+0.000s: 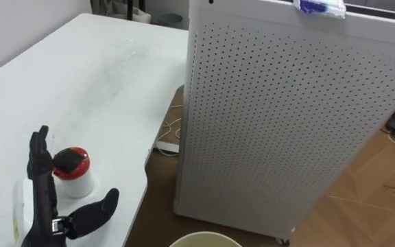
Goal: Pick garbage
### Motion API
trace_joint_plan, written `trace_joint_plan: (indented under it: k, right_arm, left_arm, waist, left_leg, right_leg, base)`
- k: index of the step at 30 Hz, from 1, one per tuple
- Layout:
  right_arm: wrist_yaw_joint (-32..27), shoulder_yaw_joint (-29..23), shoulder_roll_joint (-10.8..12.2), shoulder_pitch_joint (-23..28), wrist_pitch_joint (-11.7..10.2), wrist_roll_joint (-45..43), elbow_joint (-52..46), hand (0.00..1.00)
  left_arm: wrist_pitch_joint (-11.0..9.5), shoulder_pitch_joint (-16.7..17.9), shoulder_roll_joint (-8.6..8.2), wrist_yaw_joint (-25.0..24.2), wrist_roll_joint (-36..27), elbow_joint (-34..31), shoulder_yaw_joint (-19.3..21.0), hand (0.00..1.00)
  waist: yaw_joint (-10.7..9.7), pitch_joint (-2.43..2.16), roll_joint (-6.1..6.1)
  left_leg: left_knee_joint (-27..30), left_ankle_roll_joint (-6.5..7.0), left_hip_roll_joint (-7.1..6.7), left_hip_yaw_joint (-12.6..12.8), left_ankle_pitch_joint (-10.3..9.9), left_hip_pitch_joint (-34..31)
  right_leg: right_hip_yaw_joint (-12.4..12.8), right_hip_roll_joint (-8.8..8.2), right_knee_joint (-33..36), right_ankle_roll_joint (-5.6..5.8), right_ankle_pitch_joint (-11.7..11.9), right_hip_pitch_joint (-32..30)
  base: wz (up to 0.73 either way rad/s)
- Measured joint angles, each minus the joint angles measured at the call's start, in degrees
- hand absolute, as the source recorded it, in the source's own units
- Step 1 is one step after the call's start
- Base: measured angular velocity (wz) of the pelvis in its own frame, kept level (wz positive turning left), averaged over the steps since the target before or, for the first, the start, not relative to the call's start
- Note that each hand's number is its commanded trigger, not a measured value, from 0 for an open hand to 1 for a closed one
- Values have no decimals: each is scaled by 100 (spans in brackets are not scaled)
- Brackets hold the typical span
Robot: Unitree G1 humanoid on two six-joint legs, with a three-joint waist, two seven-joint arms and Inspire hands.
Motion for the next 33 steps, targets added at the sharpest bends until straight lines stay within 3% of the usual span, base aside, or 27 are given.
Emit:
trace_joint_plan:
  k: [17,25,33]
  right_arm:
    - [-7,31,8,102,0,-192,-8,100]
    - [-6,83,21,120,7,-189,-2,100]
    - [-1,95,23,199,188,-189,3,100]
  left_arm:
    - [33,-23,-37,-35,-486,385,-40,0]
    - [84,-123,-42,11,-1065,527,-28,0]
    - [149,-327,-72,92,-1296,648,-5,0]
  waist:
    - [-29,13,16]
    - [-64,80,94]
    - [-91,75,94]
  left_leg:
    - [6,-5,3,2,-5,0]
    - [2,-5,5,4,-6,80]
    - [30,-3,1,21,-8,100]
  right_leg:
    - [21,5,-1,0,0,4]
    - [37,6,-3,0,0,76]
    - [38,0,2,0,0,98]
  base:
    - [0]
    - [0]
    - [0]
